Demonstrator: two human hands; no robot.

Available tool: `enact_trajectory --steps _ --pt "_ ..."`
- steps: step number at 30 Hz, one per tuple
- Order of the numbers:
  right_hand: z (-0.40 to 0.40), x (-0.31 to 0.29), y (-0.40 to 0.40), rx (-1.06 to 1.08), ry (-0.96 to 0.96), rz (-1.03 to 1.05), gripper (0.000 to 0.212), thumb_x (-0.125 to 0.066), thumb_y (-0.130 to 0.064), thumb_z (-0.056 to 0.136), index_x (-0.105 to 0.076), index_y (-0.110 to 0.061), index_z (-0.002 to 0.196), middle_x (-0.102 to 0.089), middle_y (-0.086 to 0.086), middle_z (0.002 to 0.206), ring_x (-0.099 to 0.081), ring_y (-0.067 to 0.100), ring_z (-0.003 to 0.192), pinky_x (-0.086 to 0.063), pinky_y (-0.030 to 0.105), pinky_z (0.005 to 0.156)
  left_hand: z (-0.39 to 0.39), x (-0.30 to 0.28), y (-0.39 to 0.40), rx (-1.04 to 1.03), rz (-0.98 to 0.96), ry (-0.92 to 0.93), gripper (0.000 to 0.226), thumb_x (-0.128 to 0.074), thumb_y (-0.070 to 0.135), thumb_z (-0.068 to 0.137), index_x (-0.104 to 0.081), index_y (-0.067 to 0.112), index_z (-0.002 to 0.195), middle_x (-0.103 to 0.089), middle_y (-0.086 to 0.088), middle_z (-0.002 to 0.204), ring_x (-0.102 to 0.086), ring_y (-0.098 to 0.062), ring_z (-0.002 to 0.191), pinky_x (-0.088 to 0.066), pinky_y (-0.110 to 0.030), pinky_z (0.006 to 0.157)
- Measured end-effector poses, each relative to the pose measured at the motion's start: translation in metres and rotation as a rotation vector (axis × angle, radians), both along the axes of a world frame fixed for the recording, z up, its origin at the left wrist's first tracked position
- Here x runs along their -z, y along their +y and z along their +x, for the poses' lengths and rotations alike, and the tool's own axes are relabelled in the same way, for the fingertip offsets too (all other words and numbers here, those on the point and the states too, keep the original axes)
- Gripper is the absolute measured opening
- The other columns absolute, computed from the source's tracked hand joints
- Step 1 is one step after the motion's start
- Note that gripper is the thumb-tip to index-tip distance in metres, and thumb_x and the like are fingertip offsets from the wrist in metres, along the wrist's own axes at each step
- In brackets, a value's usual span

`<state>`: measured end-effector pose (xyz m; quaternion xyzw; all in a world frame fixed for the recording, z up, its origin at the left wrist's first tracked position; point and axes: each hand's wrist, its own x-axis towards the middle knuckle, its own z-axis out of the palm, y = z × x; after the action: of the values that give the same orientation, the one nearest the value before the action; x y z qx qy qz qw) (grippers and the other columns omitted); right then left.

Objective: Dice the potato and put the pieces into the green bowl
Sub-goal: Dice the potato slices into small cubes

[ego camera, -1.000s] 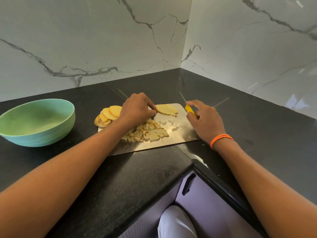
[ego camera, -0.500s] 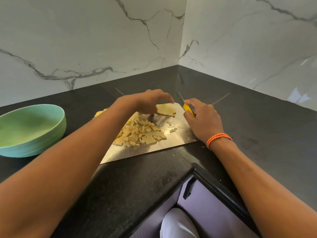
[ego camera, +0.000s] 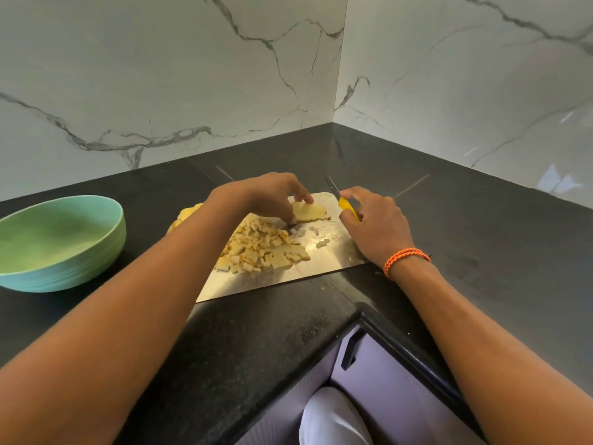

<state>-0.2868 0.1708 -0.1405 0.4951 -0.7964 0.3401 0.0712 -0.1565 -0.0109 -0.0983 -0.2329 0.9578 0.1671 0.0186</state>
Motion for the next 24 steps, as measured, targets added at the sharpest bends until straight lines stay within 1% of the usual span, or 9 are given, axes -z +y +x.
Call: enact_trajectory --steps 3,6,8,12,16,18,20,22,24 --pt "0.002 0.0 0.001 -0.001 -0.005 0.021 0.038 -0.055 -0.034 0.1 -0.06 -0.029 0.137 -0.072 0.001 0.094 -0.065 0.021 0.077 -0.06 0.044 0.077 0.006 0.002 0.01 -0.04 -0.022 0.05 0.056 -0.079 0.034 0.093 -0.062 0.027 0.145 -0.06 0.002 0.137 -0.052 -0.015 0.111 -0.046 -0.034 0.096" --pt "0.005 -0.001 0.004 -0.01 0.008 0.072 0.037 -0.055 -0.035 0.1 -0.06 -0.029 0.136 -0.071 0.002 0.095 -0.064 0.021 0.079 -0.057 0.038 0.075 0.009 0.009 0.015 -0.133 -0.104 0.105 0.057 -0.075 0.048 0.094 -0.062 0.025 0.145 -0.061 0.003 0.138 -0.051 -0.013 0.108 -0.05 -0.036 0.093" --pt "0.007 -0.001 0.005 -0.003 0.035 0.097 0.039 -0.052 -0.036 0.1 -0.059 -0.031 0.138 -0.07 0.002 0.092 -0.063 0.021 0.076 -0.057 0.038 0.075 0.01 0.012 0.018 -0.176 -0.156 0.123 0.058 -0.072 0.053 0.094 -0.063 0.025 0.145 -0.06 0.004 0.138 -0.052 -0.014 0.11 -0.052 -0.038 0.093" --pt "0.01 -0.004 0.008 0.016 0.073 0.152 0.041 -0.042 -0.034 0.105 -0.056 -0.029 0.143 -0.073 0.005 0.108 -0.066 0.023 0.085 -0.058 0.046 0.084 0.011 0.013 0.014 -0.151 -0.169 0.1 0.063 -0.072 0.058 0.092 -0.061 0.027 0.146 -0.058 0.005 0.141 -0.055 -0.017 0.119 -0.049 -0.037 0.09" --pt "0.011 -0.008 0.015 0.015 0.127 0.217 0.043 -0.043 -0.035 0.105 -0.056 -0.027 0.144 -0.074 0.004 0.105 -0.066 0.022 0.085 -0.058 0.043 0.083 0.024 0.002 -0.004 -0.118 0.005 0.1 0.08 -0.083 0.048 0.085 -0.052 0.019 0.154 -0.063 -0.001 0.145 -0.061 -0.023 0.127 -0.049 -0.04 0.105" --pt "0.012 -0.009 0.015 0.024 0.16 0.26 0.042 -0.042 -0.035 0.104 -0.057 -0.026 0.142 -0.073 0.005 0.103 -0.066 0.024 0.084 -0.057 0.041 0.08 0.03 -0.004 -0.014 -0.12 0.06 0.054 0.074 -0.084 0.034 0.088 -0.053 0.016 0.153 -0.071 -0.002 0.129 -0.065 -0.024 0.119 -0.05 -0.041 0.107" --pt "0.013 -0.01 0.014 0.038 0.185 0.279 0.038 -0.041 -0.034 0.105 -0.061 -0.022 0.135 -0.072 0.007 0.102 -0.065 0.025 0.084 -0.055 0.039 0.077 0.031 -0.004 -0.018 -0.123 0.073 0.052 0.061 -0.083 0.021 0.091 -0.06 0.014 0.147 -0.075 0.0 0.112 -0.068 -0.022 0.106 -0.052 -0.042 0.104" --pt "0.016 -0.011 0.013 0.047 0.191 0.28 0.036 -0.042 -0.034 0.105 -0.064 -0.02 0.129 -0.072 0.006 0.101 -0.065 0.024 0.082 -0.057 0.039 0.076 0.029 -0.001 -0.015 -0.119 0.045 0.079 0.05 -0.079 0.014 0.093 -0.066 0.014 0.141 -0.076 0.0 0.114 -0.068 -0.021 0.105 -0.052 -0.037 0.097" --pt "0.019 -0.011 0.011 0.05 0.189 0.275 0.036 -0.043 -0.035 0.105 -0.064 -0.02 0.129 -0.072 0.006 0.099 -0.065 0.023 0.08 -0.059 0.042 0.078 0.025 0.003 -0.011 -0.121 -0.003 0.111 0.045 -0.077 0.015 0.095 -0.068 0.017 0.139 -0.076 -0.001 0.117 -0.067 -0.019 0.106 -0.05 -0.033 0.088"
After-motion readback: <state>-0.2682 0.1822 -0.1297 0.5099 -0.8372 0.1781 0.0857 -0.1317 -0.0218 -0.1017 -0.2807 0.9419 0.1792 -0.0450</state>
